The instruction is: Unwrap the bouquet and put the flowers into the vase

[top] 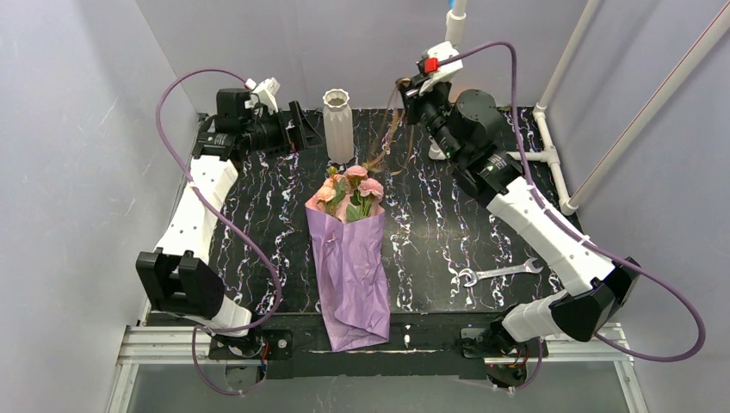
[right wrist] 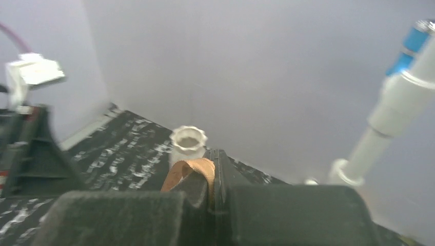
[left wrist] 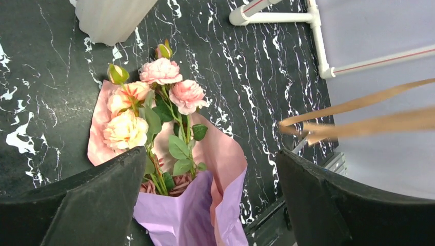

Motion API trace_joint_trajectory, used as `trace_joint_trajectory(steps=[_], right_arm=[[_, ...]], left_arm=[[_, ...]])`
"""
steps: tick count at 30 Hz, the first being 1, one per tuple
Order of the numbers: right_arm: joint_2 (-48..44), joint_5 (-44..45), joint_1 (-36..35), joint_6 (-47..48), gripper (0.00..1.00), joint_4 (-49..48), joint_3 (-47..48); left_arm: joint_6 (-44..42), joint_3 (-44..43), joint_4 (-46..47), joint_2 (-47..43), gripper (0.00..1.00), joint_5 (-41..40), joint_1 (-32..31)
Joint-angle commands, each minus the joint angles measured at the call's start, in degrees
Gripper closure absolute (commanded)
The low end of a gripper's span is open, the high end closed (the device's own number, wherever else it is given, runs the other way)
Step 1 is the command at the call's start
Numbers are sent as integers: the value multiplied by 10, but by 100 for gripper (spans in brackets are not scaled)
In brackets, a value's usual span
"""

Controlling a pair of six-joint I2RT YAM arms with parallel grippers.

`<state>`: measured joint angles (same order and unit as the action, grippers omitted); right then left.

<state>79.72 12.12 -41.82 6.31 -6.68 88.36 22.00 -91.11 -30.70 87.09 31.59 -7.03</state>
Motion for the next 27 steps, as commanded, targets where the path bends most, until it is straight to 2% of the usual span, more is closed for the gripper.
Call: trace_joint_trajectory(steps=[1, 8, 12, 19, 23, 27], right_arm=[[-33, 53, 50, 17, 99, 47, -11], [-138, 43, 163, 75, 99, 211, -83], [-158, 36, 226, 127, 99, 278, -109], [-112, -19, 365, 188, 99, 308, -148], [-52, -22, 398, 221, 99, 294, -168], [7, -35, 401, 251, 99, 276, -195]], left_arm=[[-40, 40, 86, -97, 2, 43, 1], [-152, 35, 43, -104, 2, 86, 1], [-183, 62, 31, -112, 2, 96, 0], [-216, 117, 13, -134, 2, 98, -9], [-237, 150, 9, -145, 2, 86, -13], [-262, 192, 6, -157, 2, 88, -19]])
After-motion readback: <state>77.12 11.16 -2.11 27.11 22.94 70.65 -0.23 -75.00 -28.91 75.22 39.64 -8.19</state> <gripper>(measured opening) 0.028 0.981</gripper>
